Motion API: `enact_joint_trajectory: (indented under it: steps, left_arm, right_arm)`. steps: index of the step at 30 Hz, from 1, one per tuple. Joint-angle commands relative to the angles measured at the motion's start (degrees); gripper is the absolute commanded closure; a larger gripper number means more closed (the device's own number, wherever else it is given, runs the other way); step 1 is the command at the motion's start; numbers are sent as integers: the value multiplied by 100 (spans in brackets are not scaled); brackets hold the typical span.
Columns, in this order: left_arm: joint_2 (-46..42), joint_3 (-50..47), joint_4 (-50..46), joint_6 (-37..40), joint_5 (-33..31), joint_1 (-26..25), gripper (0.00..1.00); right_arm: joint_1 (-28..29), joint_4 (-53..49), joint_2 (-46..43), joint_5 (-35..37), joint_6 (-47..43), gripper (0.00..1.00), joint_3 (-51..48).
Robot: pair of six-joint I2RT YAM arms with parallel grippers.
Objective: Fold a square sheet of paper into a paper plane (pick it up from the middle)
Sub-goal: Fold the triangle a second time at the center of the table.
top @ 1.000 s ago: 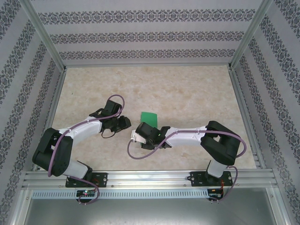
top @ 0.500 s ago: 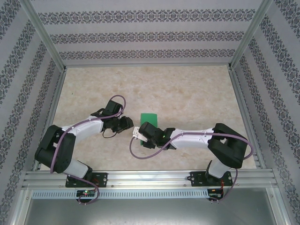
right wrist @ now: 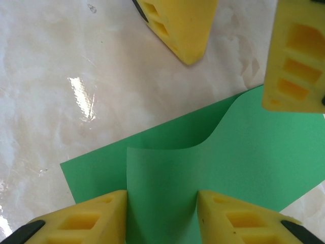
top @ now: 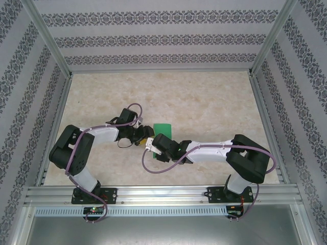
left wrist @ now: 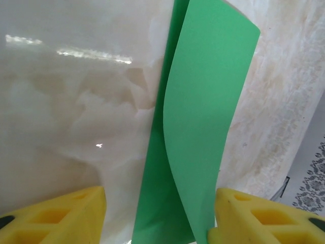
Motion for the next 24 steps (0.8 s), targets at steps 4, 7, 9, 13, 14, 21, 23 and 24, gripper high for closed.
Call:
enact_joint_trajectory:
  steps: [4,7,9,13,14,21,23,24]
  left_arm:
    - [264,321,533,-254,394,-273,42]
    - [325,344,593,-310,389,-338,43]
    - [365,358,611,-319,394,-358,44]
    - [551,458,731,-353,515,-405,50]
    - [613,492,801,-360,601,-423,51]
    - [655,624,808,-378,642,-470,54]
    - [628,642,791,-389,667,-469,55]
    - [612,640,789,-389,664,-472,55]
  right_arm:
    - [44,161,-180,112,134,59,-113]
    - [42,163,-195,103,148,59,-126]
    - [47,171,-212,96,170,58,-141]
    - [51,186,-354,69,270,56,-170]
    - [50,165,-415,67,315,54,-170]
    - [156,141,-1020,6,779,42,-392]
    - [256,153,-1163,-52,958,39,-447]
    - [325,141,-1190,-55,1016,37,-468]
